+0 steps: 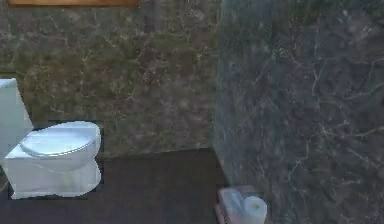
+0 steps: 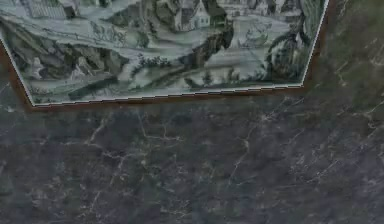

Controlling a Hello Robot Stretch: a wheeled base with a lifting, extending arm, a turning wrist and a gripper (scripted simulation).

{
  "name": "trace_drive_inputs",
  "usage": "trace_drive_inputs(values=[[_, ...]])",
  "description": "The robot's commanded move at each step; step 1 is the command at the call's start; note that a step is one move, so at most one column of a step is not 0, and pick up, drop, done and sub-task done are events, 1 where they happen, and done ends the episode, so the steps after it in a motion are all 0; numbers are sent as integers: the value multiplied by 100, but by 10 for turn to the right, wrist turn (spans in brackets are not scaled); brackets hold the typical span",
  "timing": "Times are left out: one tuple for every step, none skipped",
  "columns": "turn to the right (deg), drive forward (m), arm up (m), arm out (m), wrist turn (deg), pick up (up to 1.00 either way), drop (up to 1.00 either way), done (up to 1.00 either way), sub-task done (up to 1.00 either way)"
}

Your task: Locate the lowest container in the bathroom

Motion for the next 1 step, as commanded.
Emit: trace_drive_inputs(values=[[-450,0,0,0,0,0,0,0,0]])
